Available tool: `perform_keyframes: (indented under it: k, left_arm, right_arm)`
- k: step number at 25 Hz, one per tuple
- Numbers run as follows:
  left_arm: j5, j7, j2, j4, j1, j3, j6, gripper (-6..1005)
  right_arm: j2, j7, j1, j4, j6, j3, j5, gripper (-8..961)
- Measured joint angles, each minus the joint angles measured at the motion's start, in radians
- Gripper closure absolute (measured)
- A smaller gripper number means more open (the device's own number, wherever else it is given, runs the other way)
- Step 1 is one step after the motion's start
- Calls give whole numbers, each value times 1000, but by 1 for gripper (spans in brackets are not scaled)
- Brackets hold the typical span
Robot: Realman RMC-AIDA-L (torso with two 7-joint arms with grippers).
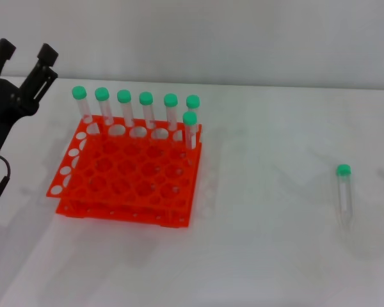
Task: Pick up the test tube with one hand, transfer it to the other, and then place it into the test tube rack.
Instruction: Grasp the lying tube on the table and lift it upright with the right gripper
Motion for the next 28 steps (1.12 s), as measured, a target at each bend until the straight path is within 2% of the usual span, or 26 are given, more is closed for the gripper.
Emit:
perform_keyframes:
  k: [4, 9, 15, 19, 23, 28]
  left_arm:
    - [12, -3, -3, 0, -3, -11, 7, 106]
    - [60, -14, 10, -17, -13, -11, 1, 106]
    - [51, -18, 2, -16, 28, -12, 45, 106]
    - [60, -33, 6, -21, 33, -12, 48, 107]
    - [61, -36, 6, -23, 59, -12, 51, 107]
    - [65, -36, 1, -24, 69, -3, 62, 107]
  right_arm:
    - [1, -31, -7, 5, 8, -2, -5, 112]
    - [4, -66, -9, 34, 6, -24, -19, 111]
    - [5, 9, -6, -40, -5, -50, -46, 112]
    - [5, 244, -8, -222, -76, -95, -160, 112]
    - [6, 540, -10, -476, -184, -201, -326, 112]
    - [6, 962, 11, -831, -252, -350, -673, 113]
